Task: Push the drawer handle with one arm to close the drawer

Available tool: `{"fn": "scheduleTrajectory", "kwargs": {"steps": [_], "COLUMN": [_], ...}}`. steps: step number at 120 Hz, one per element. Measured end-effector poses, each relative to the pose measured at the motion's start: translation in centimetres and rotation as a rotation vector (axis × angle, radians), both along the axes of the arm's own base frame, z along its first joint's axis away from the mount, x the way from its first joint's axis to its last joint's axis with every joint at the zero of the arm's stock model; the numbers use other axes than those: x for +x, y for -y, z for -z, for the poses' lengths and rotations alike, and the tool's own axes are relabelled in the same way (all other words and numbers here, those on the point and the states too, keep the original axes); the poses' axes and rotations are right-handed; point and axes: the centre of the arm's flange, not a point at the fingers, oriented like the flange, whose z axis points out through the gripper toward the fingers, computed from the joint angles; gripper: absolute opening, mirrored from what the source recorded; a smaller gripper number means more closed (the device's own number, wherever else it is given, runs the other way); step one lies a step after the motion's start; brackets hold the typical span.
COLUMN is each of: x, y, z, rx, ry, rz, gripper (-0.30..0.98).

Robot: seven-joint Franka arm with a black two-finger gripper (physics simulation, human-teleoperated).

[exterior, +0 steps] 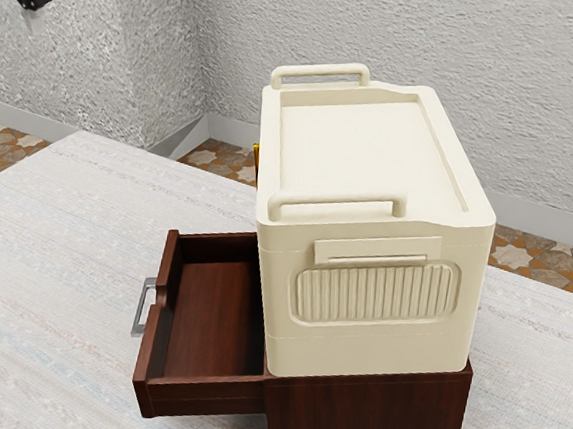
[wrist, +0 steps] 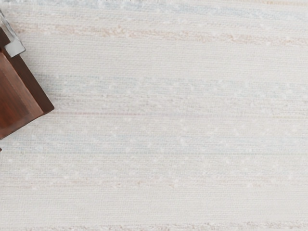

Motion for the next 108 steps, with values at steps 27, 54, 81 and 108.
{"fn": "scheduleTrajectory", "kwargs": {"steps": [27,54,81,108], "x": [-0.7,-3.3,-6.5,-7.5], "y": [2.1,4.6,6.6,7.3], "z": [2.3,6.0,12.2,20.1], "rx": [-0.031,-0.072,-0.079,-0.101], "ry": [-0.051,-0.109,-0.211,-0.288], "rz": [0.091,0.158,0.209,0.211], "gripper": [0.69,0.38,0.04,-0.06]}}
